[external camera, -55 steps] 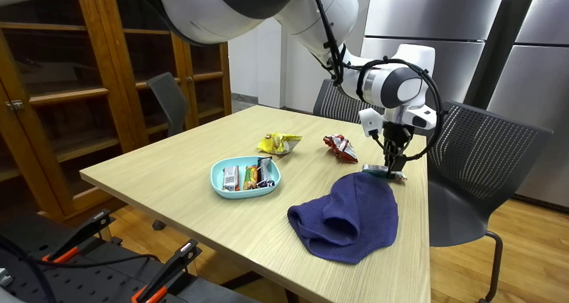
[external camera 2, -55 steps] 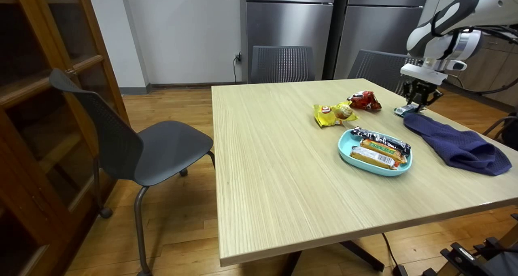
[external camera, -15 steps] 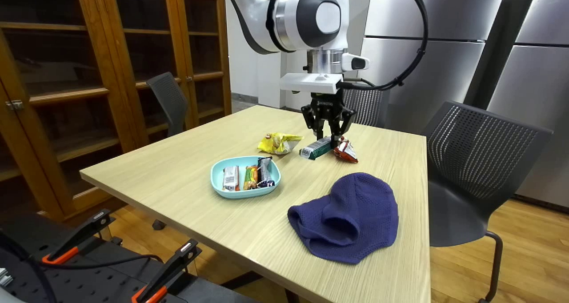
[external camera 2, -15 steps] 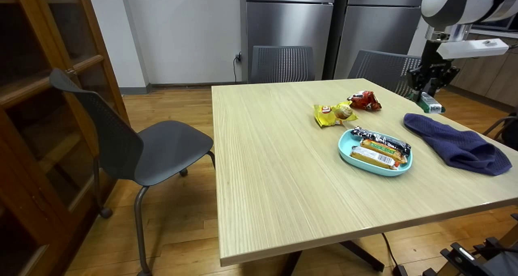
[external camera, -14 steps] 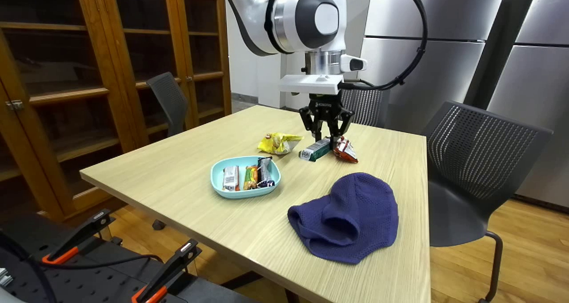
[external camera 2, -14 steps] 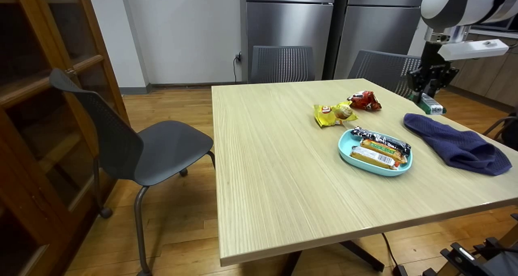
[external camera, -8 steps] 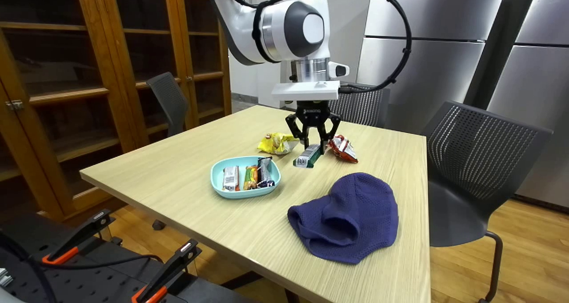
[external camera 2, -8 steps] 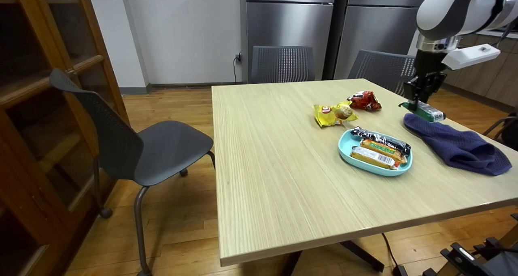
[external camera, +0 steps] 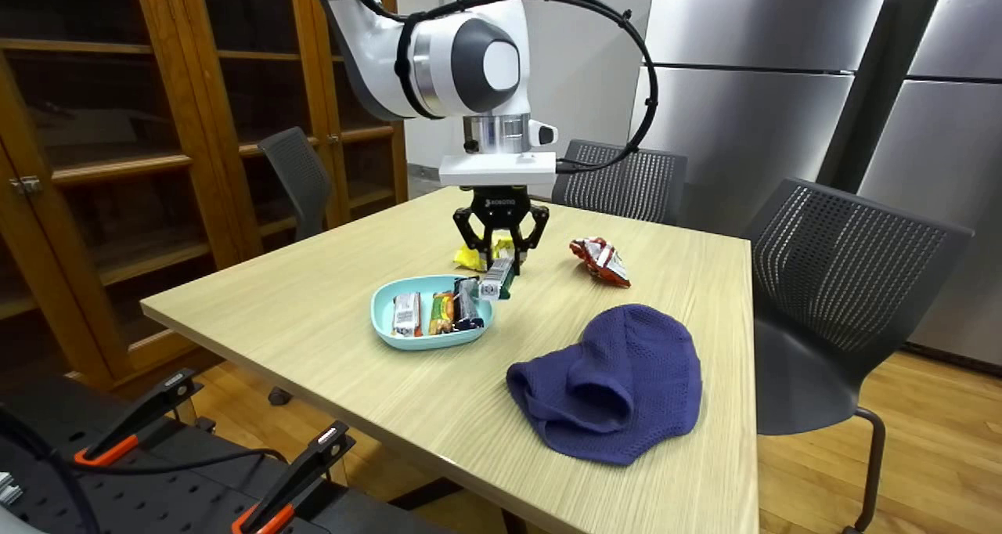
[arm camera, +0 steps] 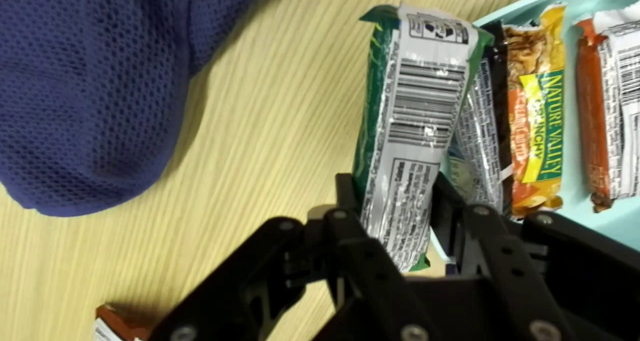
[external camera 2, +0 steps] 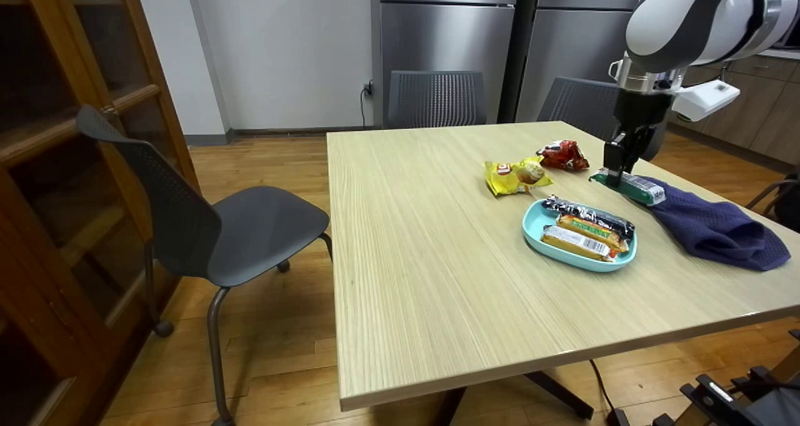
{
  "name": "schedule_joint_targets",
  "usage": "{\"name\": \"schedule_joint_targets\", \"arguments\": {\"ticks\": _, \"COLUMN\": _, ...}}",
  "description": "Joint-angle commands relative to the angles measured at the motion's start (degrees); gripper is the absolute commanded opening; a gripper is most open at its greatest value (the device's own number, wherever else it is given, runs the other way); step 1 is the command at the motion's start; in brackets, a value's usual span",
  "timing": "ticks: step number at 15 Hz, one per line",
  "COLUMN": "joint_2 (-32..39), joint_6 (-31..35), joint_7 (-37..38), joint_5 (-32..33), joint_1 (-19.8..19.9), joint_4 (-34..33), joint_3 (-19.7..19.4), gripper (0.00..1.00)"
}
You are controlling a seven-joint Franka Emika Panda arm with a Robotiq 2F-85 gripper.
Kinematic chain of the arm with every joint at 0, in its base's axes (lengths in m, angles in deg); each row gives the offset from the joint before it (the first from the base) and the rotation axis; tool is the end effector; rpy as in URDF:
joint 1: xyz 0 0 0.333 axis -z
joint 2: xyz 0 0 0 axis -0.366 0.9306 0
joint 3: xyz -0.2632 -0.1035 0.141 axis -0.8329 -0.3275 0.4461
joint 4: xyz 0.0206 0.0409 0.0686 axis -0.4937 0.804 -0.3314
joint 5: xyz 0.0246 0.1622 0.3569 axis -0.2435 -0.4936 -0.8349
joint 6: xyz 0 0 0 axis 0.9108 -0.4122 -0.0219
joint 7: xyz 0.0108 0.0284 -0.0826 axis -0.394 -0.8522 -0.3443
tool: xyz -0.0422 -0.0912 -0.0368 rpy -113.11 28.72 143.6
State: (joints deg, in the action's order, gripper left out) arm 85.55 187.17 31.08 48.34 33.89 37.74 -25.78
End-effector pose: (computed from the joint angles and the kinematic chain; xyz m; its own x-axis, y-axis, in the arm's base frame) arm 0.5306 -0.1534 0.2022 0.9484 0.3151 -0.0342 0.3170 -0.9429 0.1019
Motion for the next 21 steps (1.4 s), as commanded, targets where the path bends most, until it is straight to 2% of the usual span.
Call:
{"name": "schedule_joint_targets", "arguments": {"ticks": 1, "joint_2": -4.5, "joint_6": 0.5, "joint_7": -4.7, "joint_5": -0.1, "joint_1": 0.7, "joint_4": 5.4, "joint_3": 2.3, "gripper": 0.14}}
{"name": "schedule_joint_targets", "arguments": {"ticks": 9, "joint_2": -8.4, "joint_6": 2.3, "joint_7": -9.9, "joint_5": -0.8, "joint_1": -0.5, "joint_4": 13.5, "joint_3": 5.1, "gripper": 0.14}}
{"name": "schedule_joint_targets", "arguments": {"ticks": 17, "joint_2": -8.0, "joint_6": 2.6, "joint_7": -12.8, "joint_5": -1.9, "joint_1": -2.4, "joint_4": 14.7, "joint_3": 7.6, "gripper": 0.14}}
{"name": "schedule_joint_targets", "arguments": {"ticks": 21, "joint_2": -6.4, "joint_6": 3.2, "joint_7": -13.3, "joint_5": -2.0, "joint_1": -3.3, "joint_4": 13.2, "joint_3": 8.3, "gripper": 0.14}}
